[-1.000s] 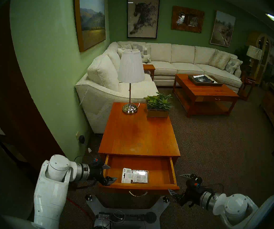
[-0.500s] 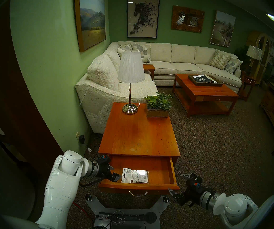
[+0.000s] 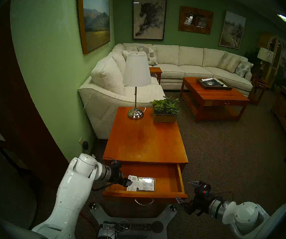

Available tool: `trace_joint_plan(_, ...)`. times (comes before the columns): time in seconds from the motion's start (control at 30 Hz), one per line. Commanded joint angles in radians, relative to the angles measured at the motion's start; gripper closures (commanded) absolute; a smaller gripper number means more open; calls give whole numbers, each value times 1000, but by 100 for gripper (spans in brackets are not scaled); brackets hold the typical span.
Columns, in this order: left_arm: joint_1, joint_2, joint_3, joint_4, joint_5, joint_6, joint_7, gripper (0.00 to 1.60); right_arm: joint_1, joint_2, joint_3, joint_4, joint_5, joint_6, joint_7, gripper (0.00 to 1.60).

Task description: Open the drawer, take out the contents and close the drawer

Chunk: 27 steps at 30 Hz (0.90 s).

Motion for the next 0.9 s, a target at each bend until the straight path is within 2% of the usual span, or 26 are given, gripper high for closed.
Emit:
trace_joint_plan(0.0,-73,-20,33,44,-28,-33,66,0,6,3,10,-27,3,-7,1,0)
trace_joint_plan(0.33,-89,-27,62,116,-56,-49,136,0,5,4,10,-27,4,-7,1,0)
trace_joint_plan(0.43,-88,-27,76,141,-65,-70,193,0,5,4,10,-28,4,-7,1,0)
trace_joint_plan(0.73,-92,-29,86,163,-74,-82,211,0,5,5,10,-27,4,-7,1,0)
trace_joint_plan(0.87,-75,-23,103,146,-77,-91,209,0,4,5,10,-28,5,-7,1,0)
